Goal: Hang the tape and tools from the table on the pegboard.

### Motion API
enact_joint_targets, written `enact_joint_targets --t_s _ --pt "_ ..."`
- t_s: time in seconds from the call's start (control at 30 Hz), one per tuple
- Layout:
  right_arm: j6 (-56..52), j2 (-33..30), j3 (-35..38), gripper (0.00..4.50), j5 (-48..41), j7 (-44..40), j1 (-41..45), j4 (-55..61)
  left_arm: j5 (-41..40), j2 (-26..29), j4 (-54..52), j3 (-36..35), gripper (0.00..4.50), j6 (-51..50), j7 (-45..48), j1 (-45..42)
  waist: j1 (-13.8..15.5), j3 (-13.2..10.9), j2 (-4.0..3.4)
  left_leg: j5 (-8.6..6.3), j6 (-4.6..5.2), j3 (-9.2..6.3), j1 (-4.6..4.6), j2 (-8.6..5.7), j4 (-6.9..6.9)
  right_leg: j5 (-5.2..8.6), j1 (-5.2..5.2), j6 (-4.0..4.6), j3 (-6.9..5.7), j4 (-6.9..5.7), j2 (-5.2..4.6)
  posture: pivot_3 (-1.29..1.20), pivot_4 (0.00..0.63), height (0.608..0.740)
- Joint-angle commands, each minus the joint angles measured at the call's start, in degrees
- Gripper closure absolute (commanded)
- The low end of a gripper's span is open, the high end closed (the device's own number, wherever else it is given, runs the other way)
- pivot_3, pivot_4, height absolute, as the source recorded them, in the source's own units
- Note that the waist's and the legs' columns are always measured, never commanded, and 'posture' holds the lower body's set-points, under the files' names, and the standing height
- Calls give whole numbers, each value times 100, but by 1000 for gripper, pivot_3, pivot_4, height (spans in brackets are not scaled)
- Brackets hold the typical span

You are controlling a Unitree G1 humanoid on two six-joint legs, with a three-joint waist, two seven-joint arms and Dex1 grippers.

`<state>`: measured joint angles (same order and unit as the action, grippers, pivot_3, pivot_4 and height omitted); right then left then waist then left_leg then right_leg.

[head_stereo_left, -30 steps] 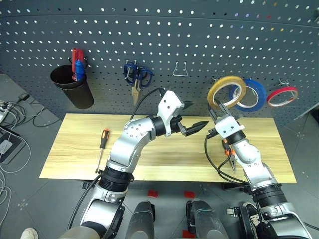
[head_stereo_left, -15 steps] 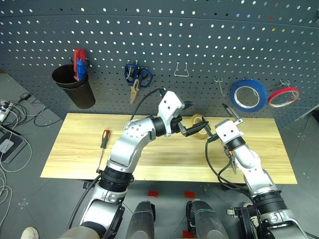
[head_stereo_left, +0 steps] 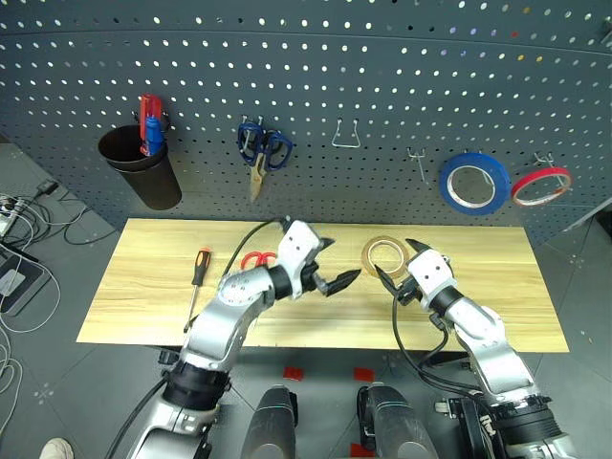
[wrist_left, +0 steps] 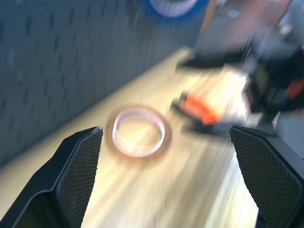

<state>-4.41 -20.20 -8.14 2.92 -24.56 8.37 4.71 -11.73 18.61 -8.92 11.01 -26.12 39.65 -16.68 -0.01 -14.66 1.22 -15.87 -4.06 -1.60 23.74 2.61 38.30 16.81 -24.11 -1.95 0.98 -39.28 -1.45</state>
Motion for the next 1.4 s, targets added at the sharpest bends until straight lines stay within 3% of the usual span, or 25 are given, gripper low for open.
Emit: enact_joint_targets --t_s 0.03,0.2,0.33,0.7,1.03,1.4 --pt "-509 -68 -176 16 -161 -428 176 227 130 147 -269 56 0 326 -18 378 15 -9 0 -6 11 -1 0 -1 4 0 2 0 0 1 0 69 309 740" --pt "-858 -46 -312 16 -161 -725 580 -257 176 236 -296 65 0 478 -2 535 70 -84 -5 -34 60 -5 5 -6 57 1 10 1 -1 -19 -2 89 352 740" --pt "-806 53 -227 16 -156 -749 1177 -1316 240 214 -131 92 0 609 8 326 84 -198 -7 -35 62 -4 -4 -7 64 1 17 1 3 -29 -2 109 386 740" --pt "-1483 425 411 16 -309 -120 2521 -3382 373 -82 242 297 0 1037 7 -231 127 -522 -7 -35 61 5 3 -2 71 2 -1 2 9 -64 -3 127 431 740" --pt "-2565 727 655 16 -709 -211 2629 -3151 372 -50 187 282 0 1017 74 -232 128 -583 -9 -35 61 1 2 2 69 2 -2 2 8 -64 -1 136 428 740" --pt "-2360 569 246 16 -478 -426 2455 -2817 368 -104 176 263 0 996 22 -295 132 -615 -11 -35 61 0 3 0 66 2 -3 2 7 -59 -1 144 417 740"
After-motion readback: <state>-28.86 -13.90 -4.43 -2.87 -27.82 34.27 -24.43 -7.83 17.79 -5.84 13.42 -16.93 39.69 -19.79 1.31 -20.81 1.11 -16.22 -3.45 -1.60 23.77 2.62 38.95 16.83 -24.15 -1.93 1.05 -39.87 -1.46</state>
